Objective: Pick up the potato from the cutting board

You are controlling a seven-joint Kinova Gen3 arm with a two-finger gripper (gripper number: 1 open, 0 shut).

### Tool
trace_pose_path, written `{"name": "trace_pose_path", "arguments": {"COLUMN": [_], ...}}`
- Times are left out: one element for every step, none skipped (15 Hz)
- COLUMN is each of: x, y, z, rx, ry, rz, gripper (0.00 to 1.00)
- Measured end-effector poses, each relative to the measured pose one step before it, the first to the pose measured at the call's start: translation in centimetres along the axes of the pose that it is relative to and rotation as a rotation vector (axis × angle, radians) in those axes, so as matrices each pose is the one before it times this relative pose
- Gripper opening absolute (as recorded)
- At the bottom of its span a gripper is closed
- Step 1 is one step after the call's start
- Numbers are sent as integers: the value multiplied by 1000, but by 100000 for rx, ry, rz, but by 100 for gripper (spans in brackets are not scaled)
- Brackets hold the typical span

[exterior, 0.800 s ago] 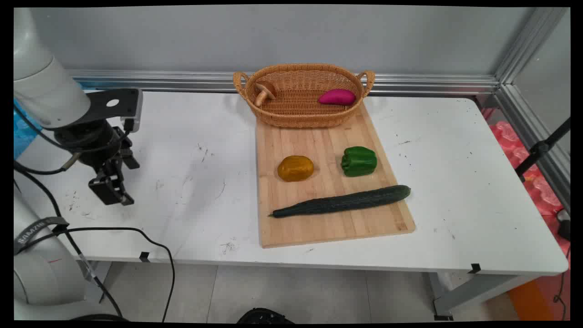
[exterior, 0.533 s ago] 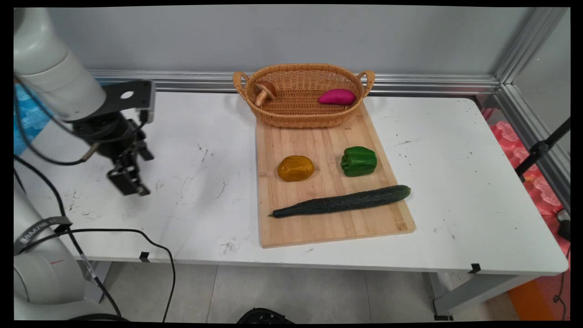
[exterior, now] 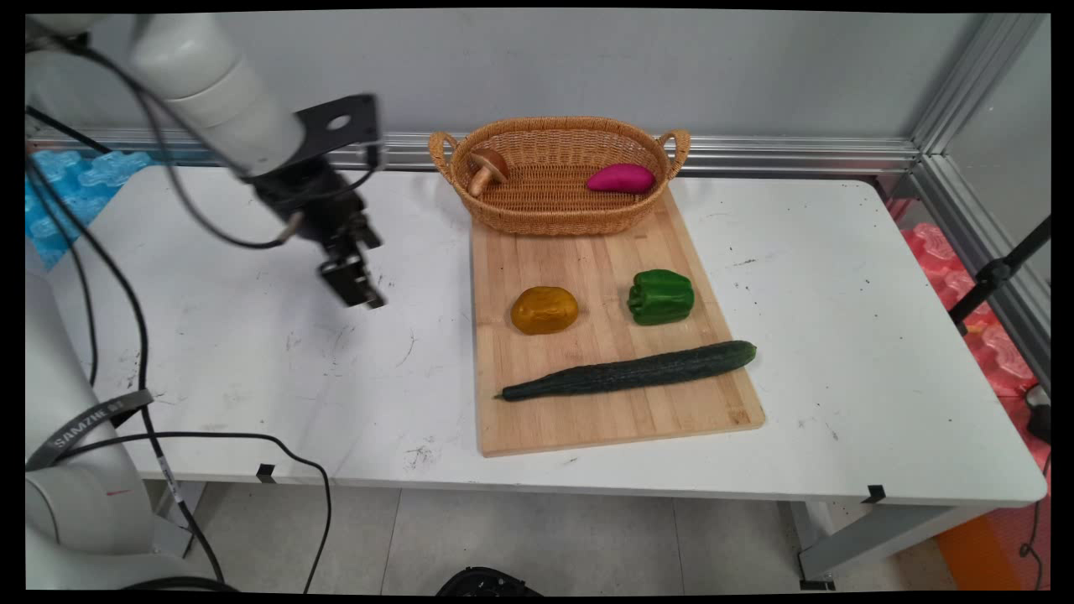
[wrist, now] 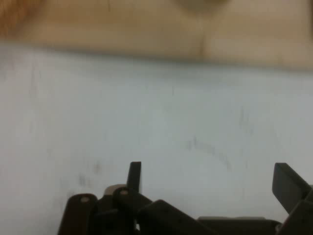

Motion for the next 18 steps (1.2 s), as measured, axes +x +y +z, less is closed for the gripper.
{"name": "trace_pose_path", "arguments": {"x": [1009,1137,586,870,917,919,457,578,433,329,216,160,62,90,67,27,8,-28], "y": [-147,-75,-6,40,77,63,53,60,86,126,121,156,78,132,119,74,61,32], "z": [329,487,295,508,651,876,575,794,824,856,734,830,463,789,758,625,710,569], "rx": [-12,-403,-250,-423,-332,19,144,223,186,-34,-115,-123,-32,-71,-72,45,103,109], "ry": [2027,2328,1213,1972,2140,2296,1188,1649,1497,1439,1136,1293,713,1184,1232,968,1027,731], "rz": [-159,-276,-122,-136,-98,-185,-38,-126,-96,-75,-91,-135,-167,-190,-232,-292,-420,-368], "gripper": [100,100,100,100,100,100,100,100,100,100,100,100,100,100,100,100,100,100]}}
